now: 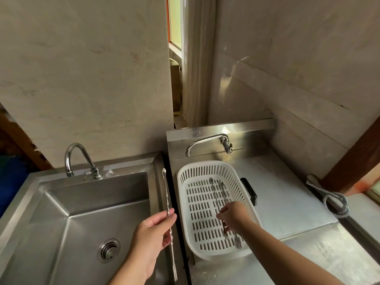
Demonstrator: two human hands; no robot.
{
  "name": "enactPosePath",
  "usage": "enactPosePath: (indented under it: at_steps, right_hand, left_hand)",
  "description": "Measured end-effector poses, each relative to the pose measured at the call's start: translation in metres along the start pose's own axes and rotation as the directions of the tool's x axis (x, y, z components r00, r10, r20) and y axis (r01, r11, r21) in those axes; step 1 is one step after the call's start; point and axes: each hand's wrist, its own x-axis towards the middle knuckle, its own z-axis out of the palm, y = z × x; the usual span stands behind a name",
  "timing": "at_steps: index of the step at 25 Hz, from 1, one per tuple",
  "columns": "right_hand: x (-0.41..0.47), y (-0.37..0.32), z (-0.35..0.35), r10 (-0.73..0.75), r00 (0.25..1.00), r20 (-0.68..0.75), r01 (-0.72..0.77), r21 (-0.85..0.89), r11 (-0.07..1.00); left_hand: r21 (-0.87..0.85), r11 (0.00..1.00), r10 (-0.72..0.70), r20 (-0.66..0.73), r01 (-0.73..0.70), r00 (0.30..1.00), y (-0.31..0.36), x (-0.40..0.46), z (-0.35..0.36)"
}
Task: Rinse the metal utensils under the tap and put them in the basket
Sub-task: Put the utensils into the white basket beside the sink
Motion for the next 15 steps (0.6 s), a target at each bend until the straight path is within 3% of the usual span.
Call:
enactPosePath:
  at_steps: [4,11,15]
  right_hand:
    - [0.016,0.007,0.021,0.023,1.000,0.014,-0.020,-0.166,0.986]
    - [0.011,0.017,0.032,0.035,0.999,0.003,-0.034,-0.201,0.979]
    - [-0.011,0.006,0.023,-0.092,0.995,0.038,0.097,-0.170,0.981]
  left_hand:
    - [-0.019,1.000,0.021,-0.004,-0.021,1.000,-0.002,0.000,-0.008]
    - [-0.006,0.999,0.038,-0.016,-0.038,0.999,-0.005,0.001,-0.012]
    - [0.029,0.999,0.035,-0.003,-0.035,0.999,-0.005,0.001,-0.004]
